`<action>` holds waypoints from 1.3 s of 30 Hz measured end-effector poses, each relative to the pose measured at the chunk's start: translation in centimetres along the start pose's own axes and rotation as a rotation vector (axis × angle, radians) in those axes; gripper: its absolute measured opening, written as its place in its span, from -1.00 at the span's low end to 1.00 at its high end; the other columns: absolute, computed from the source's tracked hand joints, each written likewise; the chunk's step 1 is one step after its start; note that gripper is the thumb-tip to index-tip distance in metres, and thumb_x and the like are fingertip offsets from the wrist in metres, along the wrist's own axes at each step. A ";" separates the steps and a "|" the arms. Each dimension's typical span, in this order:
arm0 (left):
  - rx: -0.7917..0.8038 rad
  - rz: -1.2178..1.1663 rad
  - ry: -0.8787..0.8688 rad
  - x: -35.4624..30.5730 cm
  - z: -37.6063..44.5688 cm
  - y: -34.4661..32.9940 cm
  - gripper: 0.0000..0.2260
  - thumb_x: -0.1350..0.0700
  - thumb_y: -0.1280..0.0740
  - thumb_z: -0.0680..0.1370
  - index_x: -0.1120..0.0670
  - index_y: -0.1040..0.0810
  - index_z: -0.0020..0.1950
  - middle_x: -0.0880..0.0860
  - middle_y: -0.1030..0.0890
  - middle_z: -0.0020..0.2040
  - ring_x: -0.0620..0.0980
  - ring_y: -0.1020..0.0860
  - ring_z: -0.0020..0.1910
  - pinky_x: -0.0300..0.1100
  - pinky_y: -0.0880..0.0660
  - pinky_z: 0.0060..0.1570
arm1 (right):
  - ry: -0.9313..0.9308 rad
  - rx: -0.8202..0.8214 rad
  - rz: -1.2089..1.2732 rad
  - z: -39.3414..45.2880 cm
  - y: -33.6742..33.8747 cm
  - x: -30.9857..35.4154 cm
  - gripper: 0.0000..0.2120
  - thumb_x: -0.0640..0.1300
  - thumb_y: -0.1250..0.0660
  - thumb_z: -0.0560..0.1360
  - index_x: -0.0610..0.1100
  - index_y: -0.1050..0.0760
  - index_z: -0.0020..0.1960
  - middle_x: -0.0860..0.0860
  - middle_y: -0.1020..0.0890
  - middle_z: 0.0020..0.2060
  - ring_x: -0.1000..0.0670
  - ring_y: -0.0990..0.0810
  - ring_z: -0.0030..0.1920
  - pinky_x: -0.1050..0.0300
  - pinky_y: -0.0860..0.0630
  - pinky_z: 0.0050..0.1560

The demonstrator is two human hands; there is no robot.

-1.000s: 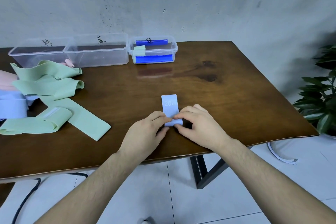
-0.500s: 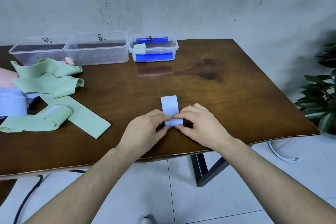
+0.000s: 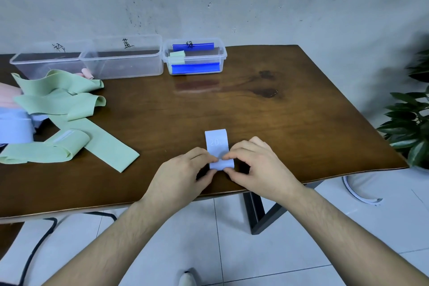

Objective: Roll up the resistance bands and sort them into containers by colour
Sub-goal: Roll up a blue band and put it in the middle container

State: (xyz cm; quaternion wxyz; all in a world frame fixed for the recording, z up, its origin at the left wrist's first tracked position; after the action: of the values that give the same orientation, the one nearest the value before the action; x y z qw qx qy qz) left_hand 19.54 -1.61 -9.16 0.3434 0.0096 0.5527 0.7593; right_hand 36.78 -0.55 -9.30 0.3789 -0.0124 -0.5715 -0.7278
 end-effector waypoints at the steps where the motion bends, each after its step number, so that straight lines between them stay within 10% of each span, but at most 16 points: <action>1: -0.005 0.000 0.006 0.0 0.0 0.0 -0.82 0.06 -0.49 0.49 -0.02 -0.66 0.08 -0.18 -0.59 0.02 -0.19 -0.36 -0.36 -0.43 -0.27 -0.39 | 0.004 0.000 0.000 0.0 0.0 0.0 -0.74 0.07 -0.38 0.50 0.05 -0.64 0.15 0.23 -0.56 0.01 0.16 -0.33 -0.02 0.07 -0.47 0.11; 14: -0.011 -0.090 0.047 0.3 0.7 -0.4 -0.82 0.10 -0.48 0.50 -0.02 -0.63 0.08 -0.18 -0.56 0.02 -0.41 -0.38 -0.29 -0.36 -0.34 -0.39 | -0.026 0.053 0.032 1.4 -0.4 -0.8 -0.76 0.01 -0.40 0.49 0.06 -0.64 0.15 0.27 -0.57 -0.02 0.17 -0.39 -0.05 0.21 -0.40 0.09; 39: 0.011 -0.068 0.090 1.8 1.9 -0.9 -0.79 0.04 -0.37 0.58 -0.04 -0.62 0.21 -0.20 -0.55 0.11 -0.16 -0.51 -0.22 -0.17 -0.52 -0.27 | -0.040 0.044 -0.013 2.1 -0.8 -1.3 -0.77 -0.02 -0.42 0.51 0.12 -0.55 0.16 0.25 -0.53 0.09 0.11 -0.41 0.04 0.02 -0.43 0.17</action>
State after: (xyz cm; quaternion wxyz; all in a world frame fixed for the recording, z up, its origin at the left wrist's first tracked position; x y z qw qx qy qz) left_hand 19.41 1.09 -9.87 0.3438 -0.0415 0.5716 0.7439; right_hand 36.39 1.95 -9.81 0.3628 -0.0147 -0.5949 -0.7171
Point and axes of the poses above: each hand's wrist, its own z-axis towards the middle knuckle, its own y-axis out of the back of the hand, x = y × z, the point moved 6 cm from there along z, towards the middle knuckle
